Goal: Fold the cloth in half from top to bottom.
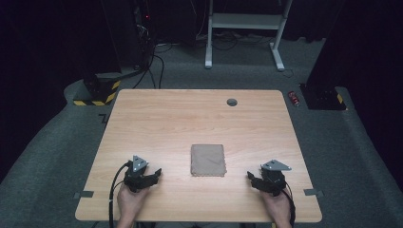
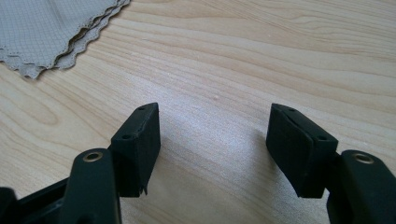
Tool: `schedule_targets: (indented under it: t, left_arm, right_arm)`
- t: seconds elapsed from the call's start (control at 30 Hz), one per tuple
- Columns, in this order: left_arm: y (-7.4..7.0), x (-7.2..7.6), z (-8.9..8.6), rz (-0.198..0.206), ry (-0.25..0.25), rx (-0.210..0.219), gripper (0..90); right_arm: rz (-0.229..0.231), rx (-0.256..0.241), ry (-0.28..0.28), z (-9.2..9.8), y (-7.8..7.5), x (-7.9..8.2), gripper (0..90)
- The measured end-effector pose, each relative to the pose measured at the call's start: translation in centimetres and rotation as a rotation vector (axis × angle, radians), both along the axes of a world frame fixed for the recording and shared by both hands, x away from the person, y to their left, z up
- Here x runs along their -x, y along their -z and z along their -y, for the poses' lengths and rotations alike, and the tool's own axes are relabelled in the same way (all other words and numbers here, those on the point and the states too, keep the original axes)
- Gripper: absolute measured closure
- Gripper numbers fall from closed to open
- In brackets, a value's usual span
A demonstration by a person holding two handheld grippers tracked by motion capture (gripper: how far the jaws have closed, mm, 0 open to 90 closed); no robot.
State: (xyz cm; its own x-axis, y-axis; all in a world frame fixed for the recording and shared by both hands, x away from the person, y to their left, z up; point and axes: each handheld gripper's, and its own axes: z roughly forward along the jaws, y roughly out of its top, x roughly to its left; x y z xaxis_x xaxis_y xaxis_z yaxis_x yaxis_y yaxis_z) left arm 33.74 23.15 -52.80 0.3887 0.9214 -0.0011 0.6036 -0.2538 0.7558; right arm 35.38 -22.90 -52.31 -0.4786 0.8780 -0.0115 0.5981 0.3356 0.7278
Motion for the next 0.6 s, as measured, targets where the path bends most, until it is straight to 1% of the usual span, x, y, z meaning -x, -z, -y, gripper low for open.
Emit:
schedule_targets:
  t: [0.6]
  left_arm:
    - [0.01,-0.01,0.03,-0.001,0.002,0.001,32.3]
  right_arm:
    - [0.000,0.000,0.000,0.00,0.00,0.00,35.0]
